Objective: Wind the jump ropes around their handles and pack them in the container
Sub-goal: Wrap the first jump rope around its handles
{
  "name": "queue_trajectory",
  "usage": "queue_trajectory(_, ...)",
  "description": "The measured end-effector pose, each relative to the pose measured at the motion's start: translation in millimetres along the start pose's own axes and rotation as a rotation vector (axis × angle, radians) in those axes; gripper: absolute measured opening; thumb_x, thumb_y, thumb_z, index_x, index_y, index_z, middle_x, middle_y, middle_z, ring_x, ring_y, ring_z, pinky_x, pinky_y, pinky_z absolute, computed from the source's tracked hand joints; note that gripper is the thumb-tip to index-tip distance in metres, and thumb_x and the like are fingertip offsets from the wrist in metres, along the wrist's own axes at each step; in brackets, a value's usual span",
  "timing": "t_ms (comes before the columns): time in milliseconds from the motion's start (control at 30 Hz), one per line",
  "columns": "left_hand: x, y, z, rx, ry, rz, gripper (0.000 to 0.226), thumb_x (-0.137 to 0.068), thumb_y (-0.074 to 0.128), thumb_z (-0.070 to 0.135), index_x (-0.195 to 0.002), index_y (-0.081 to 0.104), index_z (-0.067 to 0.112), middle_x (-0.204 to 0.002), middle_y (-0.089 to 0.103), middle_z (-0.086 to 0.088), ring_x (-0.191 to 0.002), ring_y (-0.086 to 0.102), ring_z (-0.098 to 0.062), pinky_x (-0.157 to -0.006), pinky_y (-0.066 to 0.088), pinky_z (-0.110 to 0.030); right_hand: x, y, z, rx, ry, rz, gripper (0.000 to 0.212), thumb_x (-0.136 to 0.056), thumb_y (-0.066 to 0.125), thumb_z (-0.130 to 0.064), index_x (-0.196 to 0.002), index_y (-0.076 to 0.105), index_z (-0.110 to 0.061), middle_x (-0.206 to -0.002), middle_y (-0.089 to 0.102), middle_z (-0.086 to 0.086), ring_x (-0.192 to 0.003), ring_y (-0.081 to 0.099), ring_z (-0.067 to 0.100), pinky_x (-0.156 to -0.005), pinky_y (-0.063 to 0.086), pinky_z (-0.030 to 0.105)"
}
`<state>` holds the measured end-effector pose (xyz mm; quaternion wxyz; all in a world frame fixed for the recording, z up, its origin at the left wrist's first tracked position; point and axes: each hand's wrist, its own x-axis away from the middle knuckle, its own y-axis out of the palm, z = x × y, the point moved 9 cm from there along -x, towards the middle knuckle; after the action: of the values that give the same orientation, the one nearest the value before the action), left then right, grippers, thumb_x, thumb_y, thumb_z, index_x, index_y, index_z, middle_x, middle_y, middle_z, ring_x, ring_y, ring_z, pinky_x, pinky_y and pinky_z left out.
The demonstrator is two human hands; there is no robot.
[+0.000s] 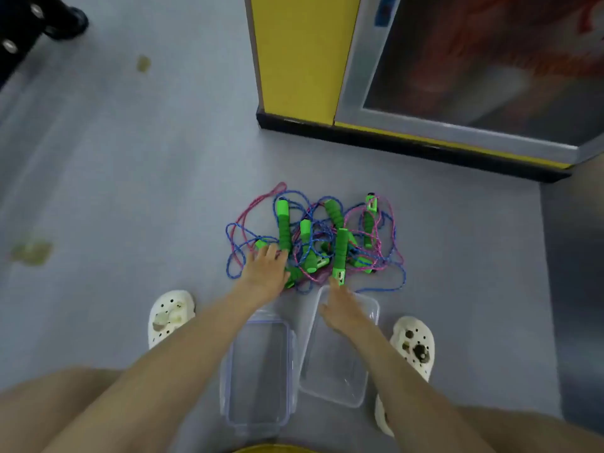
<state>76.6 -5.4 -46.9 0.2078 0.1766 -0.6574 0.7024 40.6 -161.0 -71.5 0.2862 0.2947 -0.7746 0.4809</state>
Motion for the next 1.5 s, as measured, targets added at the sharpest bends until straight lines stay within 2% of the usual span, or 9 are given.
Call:
queue_trajectory(233,-41,64,0,0.012,-0.029,-0.168,0.055,-0.097,0.046,0.036,-0.143,0.031,0.012,-0.147,0.026,-0.013,-0.136,0.028,-0.032,-0.108,0.027,-0.046,-39,26,13,-0.017,0.052,-0.037,0.06,-0.092,0.048,-0.016,-0.144,0.019,-0.011,-0.137,0.035,0.017,-0.128,0.036,0.036,-0.1,0.039,0.045)
queue_trajectory(433,-57,116,4,0.157,-0.143,-0.27,0.067,-0.096,0.053,0.031,-0.148,0.018,0.009,-0.147,0.029,-0.012,-0.134,0.032,-0.032,-0.103,0.035,-0.045,-52,35,21,-0.02,0.067,-0.002,0.047,-0.094,0.047,-0.014,-0.138,0.03,-0.013,-0.136,0.031,0.011,-0.124,0.042,0.031,-0.091,0.042,0.042)
queue_trajectory(667,-56,123,16,0.15,-0.187,-0.291,0.043,-0.095,0.052,0.021,-0.133,0.04,0.004,-0.131,0.038,-0.014,-0.122,0.043,-0.03,-0.091,0.044,-0.041,-48,39,27,-0.07,0.069,0.01,0.052,-0.092,0.048,-0.013,-0.14,0.027,-0.015,-0.14,0.028,0.011,-0.126,0.04,0.031,-0.095,0.043,0.045)
queue_trajectory(800,-36,92,17,0.405,-0.257,-0.235,0.042,-0.094,0.051,0.036,-0.12,0.05,0.004,-0.122,0.053,-0.016,-0.11,0.056,-0.033,-0.083,0.045,-0.038,-29,30,20,-0.003,0.045,-0.029,0.056,-0.095,0.045,-0.017,-0.145,0.021,-0.016,-0.145,0.025,0.012,-0.131,0.036,0.032,-0.098,0.04,0.044)
queue_trajectory(967,-1,4,10,0.353,-0.228,-0.082,0.04,-0.094,0.044,0.04,-0.114,0.052,0.006,-0.117,0.061,-0.017,-0.106,0.059,-0.035,-0.083,0.045,-0.038,18,-14,-7,0.032,-0.029,-0.002,0.047,-0.094,0.043,-0.015,-0.139,0.03,-0.013,-0.141,0.031,0.016,-0.127,0.04,0.035,-0.099,0.041,0.043)
queue_trajectory(1100,39,-74,6,0.605,-0.217,0.025,0.035,-0.088,0.042,0.044,-0.081,0.057,0.013,-0.081,0.065,-0.009,-0.067,0.064,-0.026,-0.069,0.048,-0.032,63,-64,-21,0.036,-0.066,0.113,0.046,-0.094,0.045,-0.019,-0.138,0.032,-0.013,-0.136,0.038,0.017,-0.123,0.045,0.037,-0.097,0.04,0.043)
queue_trajectory(1200,79,-126,3,0.805,-0.195,0.152,0.035,-0.087,0.047,0.032,-0.056,0.044,0.014,-0.052,0.053,-0.003,-0.054,0.055,-0.022,-0.065,0.049,-0.033,106,-94,-35,0.02,-0.127,0.182,0.042,-0.093,0.049,-0.025,-0.131,0.038,-0.009,-0.129,0.043,0.018,-0.119,0.048,0.036,-0.095,0.042,0.041)
queue_trajectory(1367,142,-161,10,1.137,-0.133,0.191,0.027,-0.09,0.047,0.018,-0.064,0.048,0.013,-0.049,0.048,-0.008,-0.04,0.044,-0.018,-0.043,0.038,-0.022,158,-123,-47,-0.074,-0.203,0.285,0.045,-0.087,0.052,-0.021,-0.127,0.042,-0.005,-0.126,0.051,0.019,-0.117,0.051,0.035,-0.093,0.044,0.041)
queue_trajectory(1500,172,-159,18,1.386,-0.084,0.138,0.017,-0.09,0.042,0.018,-0.083,0.051,0.006,-0.047,0.045,-0.009,-0.035,0.038,-0.017,-0.042,0.036,-0.021,177,-130,-44,-0.195,-0.227,0.359,0.058,-0.084,0.057,-0.019,-0.135,0.031,-0.011,-0.129,0.049,0.014,-0.118,0.05,0.035,-0.093,0.045,0.043)
